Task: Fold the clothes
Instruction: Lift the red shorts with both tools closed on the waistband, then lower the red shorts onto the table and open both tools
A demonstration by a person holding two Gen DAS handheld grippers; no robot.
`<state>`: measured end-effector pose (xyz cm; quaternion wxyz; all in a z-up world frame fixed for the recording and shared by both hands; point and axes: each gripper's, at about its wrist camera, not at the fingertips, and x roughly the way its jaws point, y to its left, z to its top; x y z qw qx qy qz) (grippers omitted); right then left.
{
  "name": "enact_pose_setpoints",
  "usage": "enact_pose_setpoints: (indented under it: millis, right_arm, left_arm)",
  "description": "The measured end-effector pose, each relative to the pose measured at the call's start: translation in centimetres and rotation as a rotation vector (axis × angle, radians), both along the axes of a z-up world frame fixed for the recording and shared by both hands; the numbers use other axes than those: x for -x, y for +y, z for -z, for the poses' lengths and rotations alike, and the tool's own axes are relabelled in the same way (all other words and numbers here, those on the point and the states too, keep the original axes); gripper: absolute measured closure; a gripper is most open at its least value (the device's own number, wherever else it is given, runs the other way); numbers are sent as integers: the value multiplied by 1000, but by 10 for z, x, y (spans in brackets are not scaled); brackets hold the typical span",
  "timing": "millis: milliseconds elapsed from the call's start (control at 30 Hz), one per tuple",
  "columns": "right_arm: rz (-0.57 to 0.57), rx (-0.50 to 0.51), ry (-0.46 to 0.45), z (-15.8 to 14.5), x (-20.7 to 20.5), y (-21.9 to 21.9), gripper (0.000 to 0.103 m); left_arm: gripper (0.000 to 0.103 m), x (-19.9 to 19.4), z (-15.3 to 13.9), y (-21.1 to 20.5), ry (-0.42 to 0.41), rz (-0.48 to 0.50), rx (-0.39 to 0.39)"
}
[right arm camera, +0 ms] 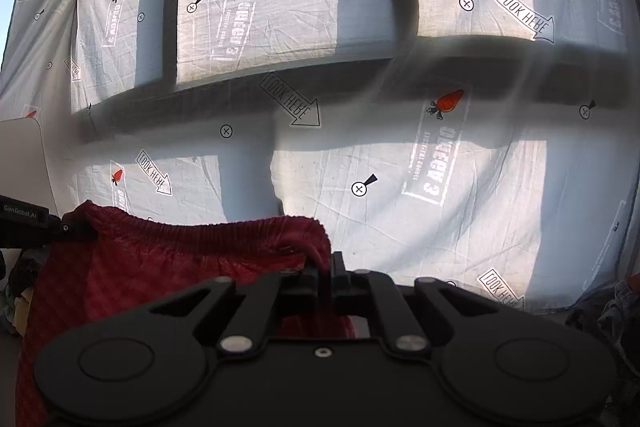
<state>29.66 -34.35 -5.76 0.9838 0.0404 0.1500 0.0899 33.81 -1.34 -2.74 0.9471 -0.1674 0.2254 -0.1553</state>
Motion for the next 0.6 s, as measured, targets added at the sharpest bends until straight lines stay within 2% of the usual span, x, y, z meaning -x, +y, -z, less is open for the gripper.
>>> enact_pose_setpoints:
  millis: [67,100,167,233,300,400,467,600]
  right_arm:
    - [6,2,104,33,-49,8,93]
    - [11,7,160,52,-75,12,83]
    - [45,43,252,84,-111,23,71]
    - [60,71,342,115,-135,33,70]
    - [63,74,393,132,-133,34,65]
    - [90,89,452,153,-108,25,60]
    - [125,95,500,166,-88,15,60]
    - [228,62,598,190,-32,-17,58]
  left_arm:
    - [92,-33,30,4,79,-13,-12]
    - [92,-38,43,10,111,-28,-20]
    - [75,-47,71,21,175,-58,-36]
    - [75,-56,98,32,239,-87,-52]
    - [75,-64,125,42,303,-117,-68]
    - [63,-78,166,59,399,-162,-92]
    - [61,-80,189,69,458,-190,-108]
    - [58,-27,205,89,537,-231,-105]
